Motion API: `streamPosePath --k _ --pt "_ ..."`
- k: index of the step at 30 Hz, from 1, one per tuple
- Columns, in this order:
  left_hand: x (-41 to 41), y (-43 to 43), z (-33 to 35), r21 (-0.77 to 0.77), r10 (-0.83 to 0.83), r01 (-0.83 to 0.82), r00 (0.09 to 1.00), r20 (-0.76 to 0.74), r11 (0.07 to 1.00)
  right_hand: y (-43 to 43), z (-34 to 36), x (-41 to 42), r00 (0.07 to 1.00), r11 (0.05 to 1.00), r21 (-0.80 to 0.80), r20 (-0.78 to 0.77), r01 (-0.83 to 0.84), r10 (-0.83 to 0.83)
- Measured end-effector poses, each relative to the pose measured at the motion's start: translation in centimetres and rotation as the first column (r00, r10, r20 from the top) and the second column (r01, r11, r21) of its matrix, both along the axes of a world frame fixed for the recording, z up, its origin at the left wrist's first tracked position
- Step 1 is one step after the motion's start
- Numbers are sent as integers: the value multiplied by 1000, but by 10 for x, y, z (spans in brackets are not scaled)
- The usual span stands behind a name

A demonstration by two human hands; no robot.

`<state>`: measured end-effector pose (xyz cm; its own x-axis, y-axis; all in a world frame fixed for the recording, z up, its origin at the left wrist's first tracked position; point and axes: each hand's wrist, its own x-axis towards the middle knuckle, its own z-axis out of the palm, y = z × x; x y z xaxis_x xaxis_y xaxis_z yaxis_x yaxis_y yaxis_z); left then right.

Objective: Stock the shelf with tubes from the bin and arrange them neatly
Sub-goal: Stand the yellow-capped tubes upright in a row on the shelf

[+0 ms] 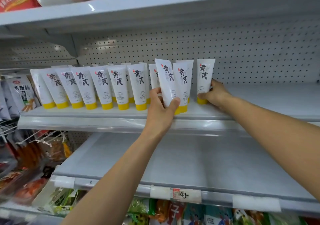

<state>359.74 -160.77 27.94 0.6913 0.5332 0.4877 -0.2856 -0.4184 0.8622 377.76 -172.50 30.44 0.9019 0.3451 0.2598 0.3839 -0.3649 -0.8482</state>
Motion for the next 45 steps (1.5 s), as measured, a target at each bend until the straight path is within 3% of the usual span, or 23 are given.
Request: streamPosePath --k 3,5,7,10,13,16,20,22,24,27,30,34,45 --pt "-2 0 4 -20 3 -3 1000 3 1000 -8 3 -8 990 992 -62 97 109 -103" --pt "-4 -1 7 -54 -1 1 1000 6 999 -14 8 -23 961 993 35 249 114 -120" --pt "-5 -4 11 -86 -12 13 1000 12 996 -20 13 -41 964 991 112 265 -69 37" --pt "-5 -12 17 -106 -31 35 999 36 994 -27 16 -70 887 899 -37 149 -437 437" --pt "-5 -23 22 -134 -70 75 996 47 988 -24 13 -88 831 839 -77 119 -538 544" --pt "-6 -32 25 -151 -98 102 994 38 983 -21 9 -93 856 861 31 134 -508 500" --pt "-7 -35 25 -124 -118 115 993 -20 986 -26 6 -93 889 897 33 159 -440 430" --pt "-9 -32 23 18 -55 56 996 -75 998 -30 8 -91 918 933 3 181 -360 353" --pt "-12 -25 18 264 86 -52 989 -118 963 -33 10 -85 943 964 -10 203 -267 263" --pt "-19 -16 8 586 285 -168 952 -113 793 -34 11 -76 961 989 -49 232 -141 148" --pt "-20 -12 3 724 379 -197 920 -96 662 -31 8 -69 972 992 -106 218 -70 92" --pt "-19 -12 1 768 405 -197 910 -89 609 -26 4 -61 976 986 -167 211 -22 57" --pt "-9 -8 -1 783 411 -152 901 -141 603 -20 -6 -54 984 985 -172 181 33 -1"
